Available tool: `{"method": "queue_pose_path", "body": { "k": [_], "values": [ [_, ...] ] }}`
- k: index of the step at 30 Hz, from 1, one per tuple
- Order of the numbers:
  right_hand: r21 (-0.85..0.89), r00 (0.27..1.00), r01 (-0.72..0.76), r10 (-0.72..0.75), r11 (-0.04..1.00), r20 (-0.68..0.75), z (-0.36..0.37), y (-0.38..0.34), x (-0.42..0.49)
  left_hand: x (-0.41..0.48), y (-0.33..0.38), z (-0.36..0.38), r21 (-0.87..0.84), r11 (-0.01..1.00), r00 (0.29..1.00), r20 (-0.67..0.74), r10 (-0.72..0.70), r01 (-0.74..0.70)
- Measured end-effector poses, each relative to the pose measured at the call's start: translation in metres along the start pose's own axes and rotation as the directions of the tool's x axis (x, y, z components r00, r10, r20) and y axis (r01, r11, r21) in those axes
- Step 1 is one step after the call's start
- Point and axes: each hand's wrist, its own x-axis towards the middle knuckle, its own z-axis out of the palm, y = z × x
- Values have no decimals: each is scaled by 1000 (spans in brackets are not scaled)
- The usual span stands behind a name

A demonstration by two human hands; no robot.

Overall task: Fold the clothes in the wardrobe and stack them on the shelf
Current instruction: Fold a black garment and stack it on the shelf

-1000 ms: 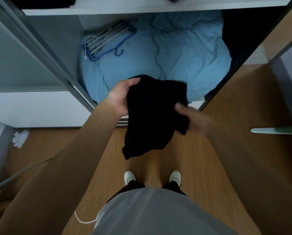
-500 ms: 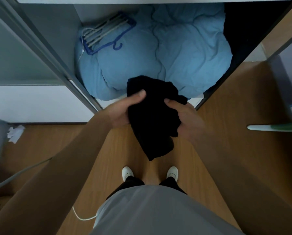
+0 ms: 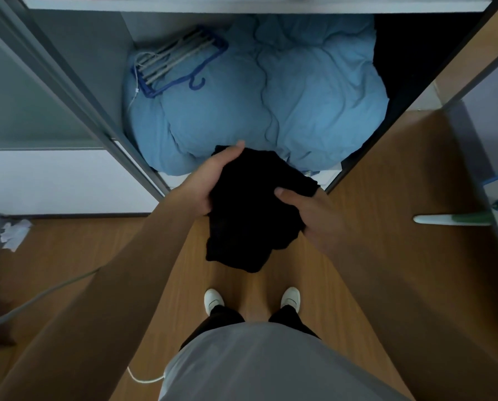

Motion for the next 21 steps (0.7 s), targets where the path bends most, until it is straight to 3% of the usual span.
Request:
{"method": "queue_pose_path", "body": {
  "k": [2,5,9,12,16,21],
  "values": [
    [128,1000,-8,12,992,-25,0,-3,1,-5,-11,-10,20,1000,997,69,-23,22],
    [95,1000,1,-1,995,2,-6,-9,3,-8,-23,-14,61,998,995,98,-4,-2],
    [-85,998,32,-28,996,52,-20,-22,6,-5,-13,-17,-36,995,992,-91,89,-93],
    [-193,998,60,-56,979,25,-34,-30,9,-4,-16,-22,-95,990,981,-179,81,-99],
    [-179,986,82,-106,980,-128,-42,-30,12,-2,-24,-18,-137,987,965,-258,48,-85],
    [-117,926,66,-104,991,-362,-51,-24,20,0,-25,-15,-136,978,943,-315,106,-155]
  ]
}}
